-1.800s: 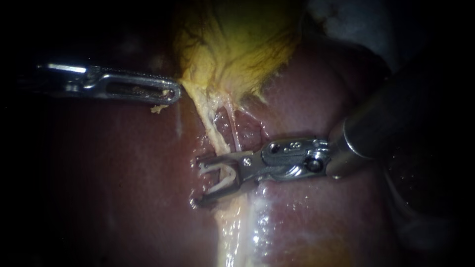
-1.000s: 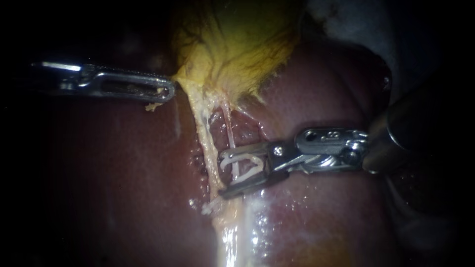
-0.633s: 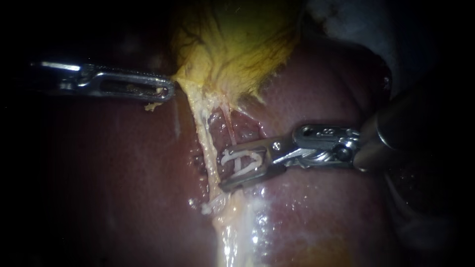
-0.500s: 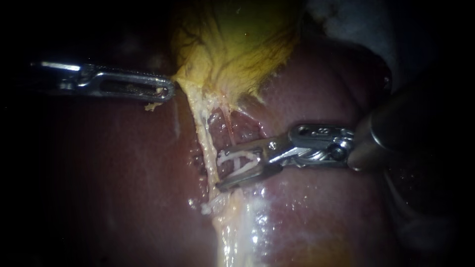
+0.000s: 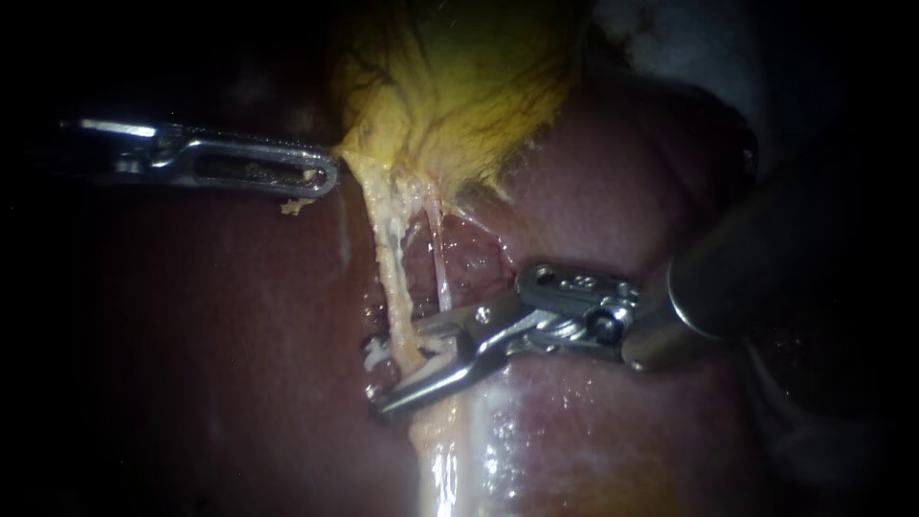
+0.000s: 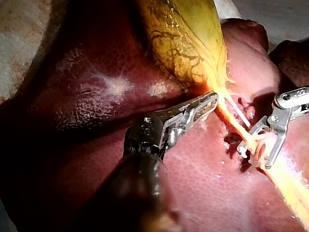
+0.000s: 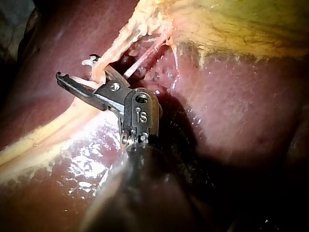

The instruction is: Clipping second clip left tube

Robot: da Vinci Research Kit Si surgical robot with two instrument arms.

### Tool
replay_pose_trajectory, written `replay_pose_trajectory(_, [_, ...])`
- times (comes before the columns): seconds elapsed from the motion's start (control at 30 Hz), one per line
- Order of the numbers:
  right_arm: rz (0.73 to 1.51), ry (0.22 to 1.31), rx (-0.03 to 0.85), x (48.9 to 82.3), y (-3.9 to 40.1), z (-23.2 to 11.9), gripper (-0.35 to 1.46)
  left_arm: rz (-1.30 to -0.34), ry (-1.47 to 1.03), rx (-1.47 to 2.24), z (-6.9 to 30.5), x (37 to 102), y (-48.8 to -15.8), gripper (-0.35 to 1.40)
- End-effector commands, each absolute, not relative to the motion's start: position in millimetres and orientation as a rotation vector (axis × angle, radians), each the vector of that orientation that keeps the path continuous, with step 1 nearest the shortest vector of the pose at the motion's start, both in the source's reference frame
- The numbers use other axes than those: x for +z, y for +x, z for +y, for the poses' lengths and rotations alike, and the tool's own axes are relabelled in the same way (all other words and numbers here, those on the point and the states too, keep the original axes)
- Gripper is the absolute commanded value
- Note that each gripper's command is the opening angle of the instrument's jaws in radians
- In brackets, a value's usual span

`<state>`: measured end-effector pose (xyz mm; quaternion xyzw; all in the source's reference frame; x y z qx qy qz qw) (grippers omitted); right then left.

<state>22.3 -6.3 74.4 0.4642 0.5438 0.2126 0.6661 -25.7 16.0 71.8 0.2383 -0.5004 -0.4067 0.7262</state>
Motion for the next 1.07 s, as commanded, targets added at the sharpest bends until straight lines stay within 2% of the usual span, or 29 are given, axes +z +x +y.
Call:
replay_pose_trajectory(0.03, [1.225, 1.057, 0.467, 74.1, 22.3, -6.4, 0.5, -1.103, 0.525, -0.897, 16.0, 71.8, -25.7, -0.35])
replay_pose_trajectory(0.17, [1.222, 1.08, 0.436, 73.9, 22.5, -6.5, 0.45, -1.103, 0.525, -0.897, 16.0, 71.8, -25.7, -0.35])
replay_pose_trajectory(0.27, [1.227, 1.048, 0.477, 73.9, 22.6, -6.4, 0.35, -1.103, 0.525, -0.898, 16.0, 71.8, -25.7, -0.35])
replay_pose_trajectory(0.37, [1.233, 1.022, 0.508, 73.8, 22.5, -6.1, 0.16, -1.103, 0.525, -0.898, 16.1, 71.7, -25.7, -0.35])
replay_pose_trajectory(0.57, [1.24, 1.001, 0.535, 73.7, 22.3, -6.0, -0.35, -1.103, 0.525, -0.898, 16.1, 71.7, -25.8, -0.35])
replay_pose_trajectory(0.8, [1.201, 0.992, 0.515, 73.7, 22.2, -6.2, -0.35, -1.103, 0.525, -0.898, 16.1, 71.7, -25.8, -0.35])
replay_pose_trajectory(1.07, [1.201, 0.991, 0.514, 73.9, 22.1, -6.3, -0.35, -1.103, 0.525, -0.899, 16.1, 71.7, -25.9, -0.35])
